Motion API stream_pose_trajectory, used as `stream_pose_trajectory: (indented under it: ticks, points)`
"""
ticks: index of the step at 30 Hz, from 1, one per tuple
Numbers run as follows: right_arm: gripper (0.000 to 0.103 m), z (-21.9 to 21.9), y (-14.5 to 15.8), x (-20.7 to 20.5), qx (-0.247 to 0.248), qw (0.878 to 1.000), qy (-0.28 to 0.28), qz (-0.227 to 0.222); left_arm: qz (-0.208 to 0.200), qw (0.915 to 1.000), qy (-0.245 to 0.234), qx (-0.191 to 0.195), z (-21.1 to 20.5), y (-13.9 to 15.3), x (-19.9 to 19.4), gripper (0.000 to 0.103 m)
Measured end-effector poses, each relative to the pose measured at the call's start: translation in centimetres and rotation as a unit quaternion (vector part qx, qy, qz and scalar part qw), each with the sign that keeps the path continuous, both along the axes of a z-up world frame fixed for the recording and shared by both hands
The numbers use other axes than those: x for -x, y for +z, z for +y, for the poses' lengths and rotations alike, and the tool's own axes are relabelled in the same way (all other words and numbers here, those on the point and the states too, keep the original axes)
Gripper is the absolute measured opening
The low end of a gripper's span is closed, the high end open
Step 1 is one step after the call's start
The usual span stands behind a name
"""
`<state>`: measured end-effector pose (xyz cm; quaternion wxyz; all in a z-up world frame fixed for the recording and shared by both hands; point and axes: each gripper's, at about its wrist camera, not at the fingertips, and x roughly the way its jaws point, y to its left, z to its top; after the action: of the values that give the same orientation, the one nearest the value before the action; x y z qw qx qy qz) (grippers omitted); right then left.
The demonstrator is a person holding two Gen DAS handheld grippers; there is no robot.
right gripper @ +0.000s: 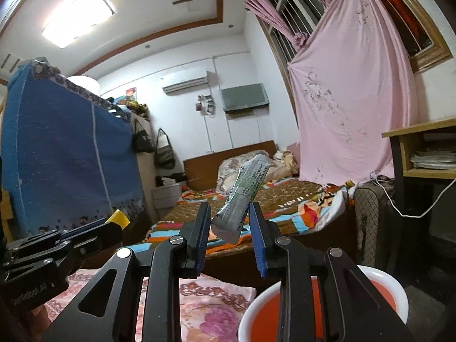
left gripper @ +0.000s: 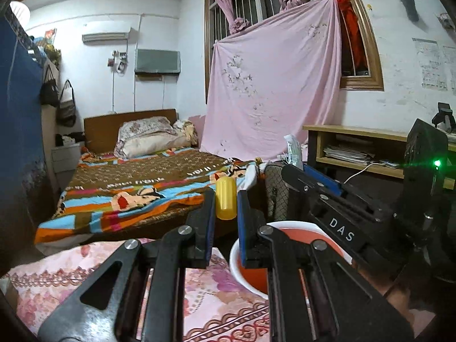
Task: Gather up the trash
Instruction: 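Lift both held items and carry them toward the orange basin, then open both tools over the orange basin to drop the items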
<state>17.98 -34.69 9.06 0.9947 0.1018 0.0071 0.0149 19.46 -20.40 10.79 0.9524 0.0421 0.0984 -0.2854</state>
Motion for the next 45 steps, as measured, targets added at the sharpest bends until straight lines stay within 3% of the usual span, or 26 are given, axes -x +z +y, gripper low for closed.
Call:
stream_pose_trajectory:
  ticks: [16,28,34,45]
  points:
    - [0.027,-2.7,-1.0,-1.1,-0.040,0.996,-0.049,0.057,0.085,0.9960,-0.026,-0.008,-3.3,-2.6,-3.3,0.000]
    - [0.027,-4.5,-2.1,-1.7,-0.070,0.990,-0.071,0.104,0.162,0.9841,-0.068,-0.024,-6.0,-4.6,-4.8,0.000]
    - [0.036,-4.9,-2.7,-2.0,-0.078,0.986,-0.080,0.123,0.185,0.9794,-0.077,-0.022,-6.5,-5.1,-5.0,0.000]
    - [0.041,-5.3,-2.8,-2.0,-0.081,0.985,-0.082,0.126,0.209,0.9749,-0.077,-0.013,-6.4,-5.5,-5.6,0.005]
